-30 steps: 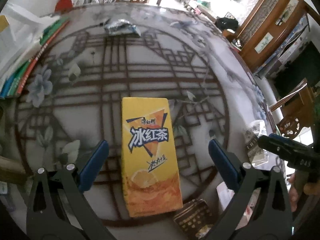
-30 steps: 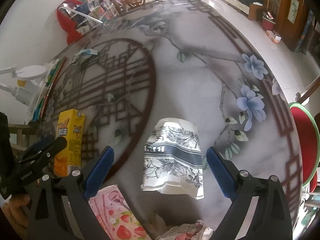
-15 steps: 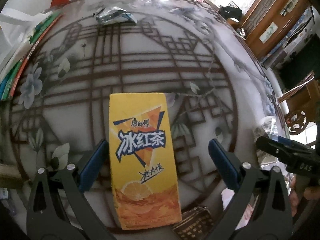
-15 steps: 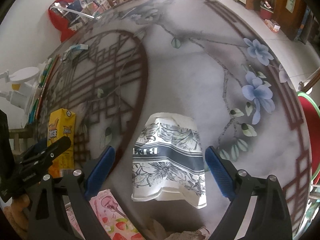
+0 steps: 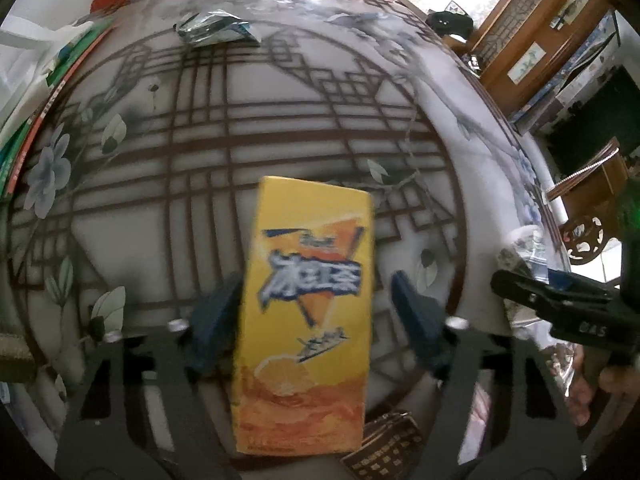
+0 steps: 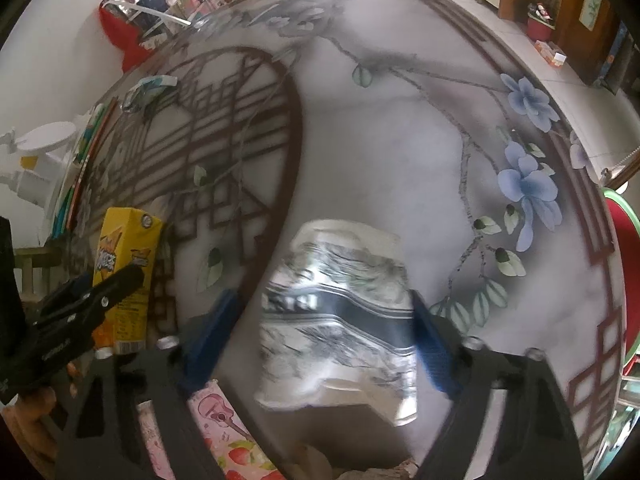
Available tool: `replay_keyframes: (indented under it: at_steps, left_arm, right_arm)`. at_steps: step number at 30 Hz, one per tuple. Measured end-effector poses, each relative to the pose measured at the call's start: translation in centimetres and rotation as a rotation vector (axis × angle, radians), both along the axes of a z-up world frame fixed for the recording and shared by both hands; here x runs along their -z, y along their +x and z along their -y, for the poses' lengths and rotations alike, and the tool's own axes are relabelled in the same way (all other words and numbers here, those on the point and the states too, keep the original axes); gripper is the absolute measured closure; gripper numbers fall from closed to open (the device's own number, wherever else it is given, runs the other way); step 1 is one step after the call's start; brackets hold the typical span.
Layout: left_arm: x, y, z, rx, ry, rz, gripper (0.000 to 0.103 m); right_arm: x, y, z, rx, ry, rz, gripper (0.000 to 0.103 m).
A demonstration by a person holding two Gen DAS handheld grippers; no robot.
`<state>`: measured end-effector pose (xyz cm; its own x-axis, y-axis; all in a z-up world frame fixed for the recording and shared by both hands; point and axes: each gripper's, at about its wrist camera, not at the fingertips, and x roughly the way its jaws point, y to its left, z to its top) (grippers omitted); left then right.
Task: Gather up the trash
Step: 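Grasp the white patterned paper cup with the right tool while the left tool holds the carton, then lift the carton with the left tool while the right tool lifts the paper cup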
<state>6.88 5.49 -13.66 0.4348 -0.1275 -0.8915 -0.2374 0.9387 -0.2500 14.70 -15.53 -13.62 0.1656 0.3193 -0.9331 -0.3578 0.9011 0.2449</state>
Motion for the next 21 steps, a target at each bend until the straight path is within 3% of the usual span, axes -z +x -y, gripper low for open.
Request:
replay_keyframes:
  at_steps: [2, 5, 16, 21]
  left_arm:
    - [0.0, 0.0, 0.1, 0.012, -0.011, 0.002, 0.042]
    - [-0.3, -0.1, 0.3, 0.014, -0.017, 0.012, 0.043]
    - [-5.2, -0.7, 1.4, 0.018, 0.014, 0.135, 0.043]
    - [-7.0, -0.9, 2.6, 0.043, 0.017, 0.177, 0.043]
  right_arm:
    - [0.0, -0.1, 0.0, -0.005, 0.002, 0.006, 0.04]
    - [-0.3, -0.1, 0.4, 0.004, 0.033, -0.002, 0.041]
    - [-5.3, -1.0, 2.3, 0.067, 0.104, 0.164, 0.042]
    - [-6.4, -1.5, 3.5, 0.092, 0.125, 0.187, 0.041]
